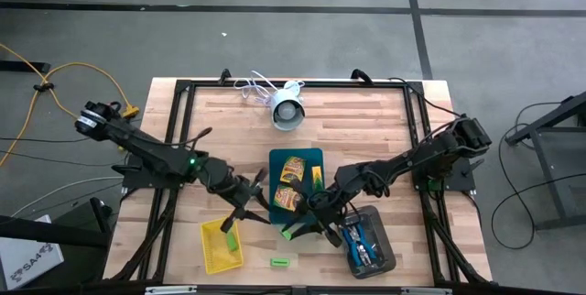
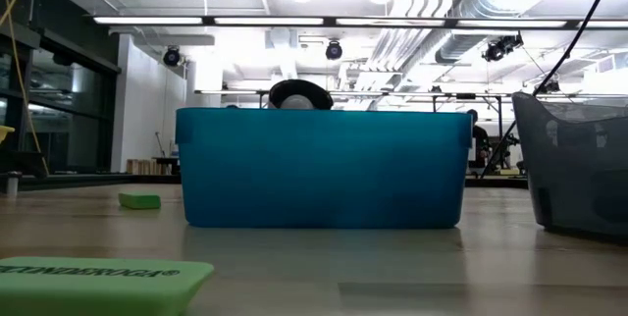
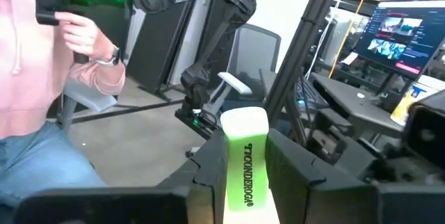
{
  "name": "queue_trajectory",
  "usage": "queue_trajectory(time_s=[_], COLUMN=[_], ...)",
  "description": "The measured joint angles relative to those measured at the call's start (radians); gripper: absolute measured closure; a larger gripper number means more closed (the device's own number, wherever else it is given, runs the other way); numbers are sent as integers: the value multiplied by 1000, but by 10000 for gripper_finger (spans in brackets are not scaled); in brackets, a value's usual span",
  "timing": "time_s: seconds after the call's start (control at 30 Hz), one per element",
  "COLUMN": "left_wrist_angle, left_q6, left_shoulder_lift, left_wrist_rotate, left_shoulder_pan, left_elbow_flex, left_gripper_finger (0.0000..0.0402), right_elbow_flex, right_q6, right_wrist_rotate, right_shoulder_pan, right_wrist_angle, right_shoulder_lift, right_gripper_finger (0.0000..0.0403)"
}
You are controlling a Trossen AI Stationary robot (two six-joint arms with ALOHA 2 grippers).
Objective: Pick & Place School Supplies
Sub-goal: Put the green eraser into the yellow bin
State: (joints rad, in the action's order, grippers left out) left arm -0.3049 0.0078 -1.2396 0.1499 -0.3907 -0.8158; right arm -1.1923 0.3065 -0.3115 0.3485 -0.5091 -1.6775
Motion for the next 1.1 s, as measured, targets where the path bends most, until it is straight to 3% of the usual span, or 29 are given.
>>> queue_trajectory(time_s=[0.5, 1.1], left_wrist_angle=[-179, -209], left_q6=[0, -23], left_shoulder_lift=[-94, -97], left_wrist_rotate=[320, 425], left_shoulder_pan=[131, 152], left_elbow_flex=[1, 1], left_gripper_finger=[289, 289], right_elbow_flex=[-1, 0], right_q6=[1, 1], right_wrist_rotate=[-2, -8], right_shoulder_pan=[-11, -32], right_wrist_angle=[-4, -10], right_shoulder_lift=[-12, -50], right_gripper_finger=[330, 330])
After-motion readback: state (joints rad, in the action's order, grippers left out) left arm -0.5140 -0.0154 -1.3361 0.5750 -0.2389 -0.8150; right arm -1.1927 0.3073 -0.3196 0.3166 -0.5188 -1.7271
